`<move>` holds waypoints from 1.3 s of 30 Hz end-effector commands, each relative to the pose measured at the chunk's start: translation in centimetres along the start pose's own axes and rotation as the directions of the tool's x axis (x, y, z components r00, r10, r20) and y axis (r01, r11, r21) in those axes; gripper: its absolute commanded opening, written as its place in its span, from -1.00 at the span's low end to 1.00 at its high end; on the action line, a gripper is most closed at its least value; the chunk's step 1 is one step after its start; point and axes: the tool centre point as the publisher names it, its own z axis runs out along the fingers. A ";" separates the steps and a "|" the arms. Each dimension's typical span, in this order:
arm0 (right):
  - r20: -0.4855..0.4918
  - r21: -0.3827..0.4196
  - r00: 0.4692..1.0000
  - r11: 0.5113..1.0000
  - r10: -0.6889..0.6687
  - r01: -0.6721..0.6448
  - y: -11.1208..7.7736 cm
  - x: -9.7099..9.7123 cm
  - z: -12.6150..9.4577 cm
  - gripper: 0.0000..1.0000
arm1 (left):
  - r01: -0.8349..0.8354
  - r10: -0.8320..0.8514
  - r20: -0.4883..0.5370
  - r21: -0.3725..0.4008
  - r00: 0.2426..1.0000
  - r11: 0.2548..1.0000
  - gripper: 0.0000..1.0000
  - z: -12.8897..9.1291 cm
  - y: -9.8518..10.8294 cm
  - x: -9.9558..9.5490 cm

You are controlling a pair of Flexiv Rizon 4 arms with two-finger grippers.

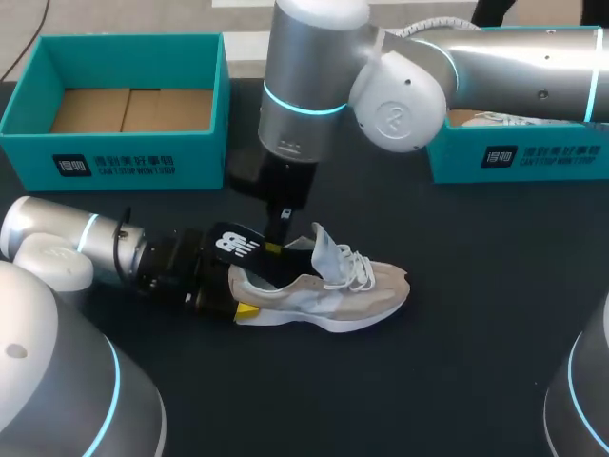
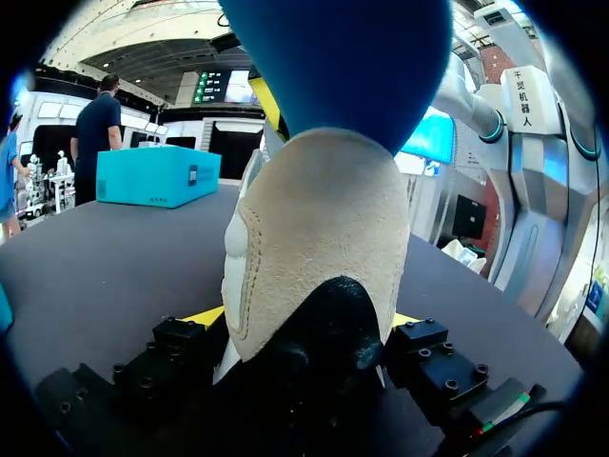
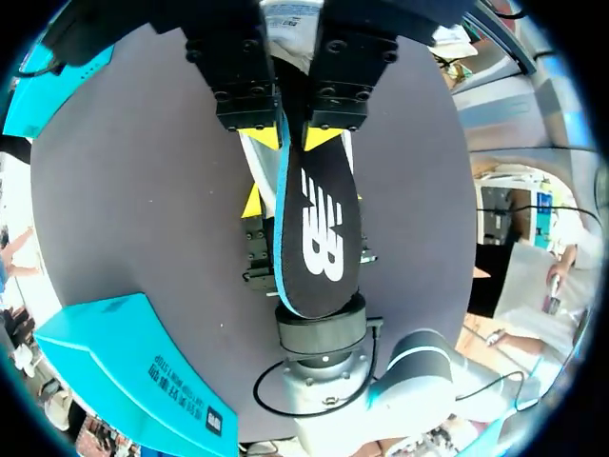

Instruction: Take the shoe out of the shoebox, open the shoe tongue, remove and reinsert the insole, then place the shoe into the shoebox

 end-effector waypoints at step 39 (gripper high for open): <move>-0.635 -0.173 0.771 0.966 0.040 -0.192 0.6 -1.6 -2.6 1.00 | 0.001 -0.001 0.001 0.001 1.000 1.000 -1.00 0.3 0.6 -0.2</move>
